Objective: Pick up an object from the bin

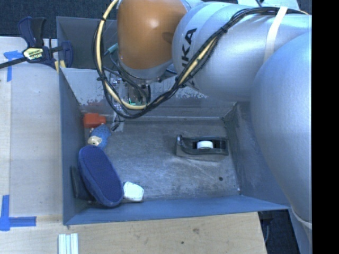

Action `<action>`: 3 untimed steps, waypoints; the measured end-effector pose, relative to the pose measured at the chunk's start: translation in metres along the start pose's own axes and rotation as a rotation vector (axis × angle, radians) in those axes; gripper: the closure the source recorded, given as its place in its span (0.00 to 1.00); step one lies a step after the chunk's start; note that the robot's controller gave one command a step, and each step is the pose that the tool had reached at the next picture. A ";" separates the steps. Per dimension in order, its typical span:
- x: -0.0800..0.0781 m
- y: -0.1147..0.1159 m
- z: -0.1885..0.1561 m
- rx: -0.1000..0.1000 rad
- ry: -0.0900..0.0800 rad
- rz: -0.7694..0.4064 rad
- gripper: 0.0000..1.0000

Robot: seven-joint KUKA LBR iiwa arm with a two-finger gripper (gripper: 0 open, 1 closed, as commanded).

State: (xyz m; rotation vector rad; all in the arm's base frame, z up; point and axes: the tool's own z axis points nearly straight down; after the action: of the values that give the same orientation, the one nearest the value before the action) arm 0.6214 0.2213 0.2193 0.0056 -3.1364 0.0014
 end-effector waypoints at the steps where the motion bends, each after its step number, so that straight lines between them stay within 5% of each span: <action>1: 0.021 0.010 0.148 -0.001 -0.008 -0.576 0.00; 2: 0.021 0.009 0.148 0.000 -0.008 -0.572 1.00; 3: 0.041 0.005 0.095 0.001 -0.009 -0.593 1.00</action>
Offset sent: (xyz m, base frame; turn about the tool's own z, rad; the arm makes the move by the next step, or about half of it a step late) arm -0.0226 0.0094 -0.1483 -0.5753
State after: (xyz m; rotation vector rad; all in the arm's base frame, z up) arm 0.5797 0.2257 0.1244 0.9240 -3.0066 -0.0001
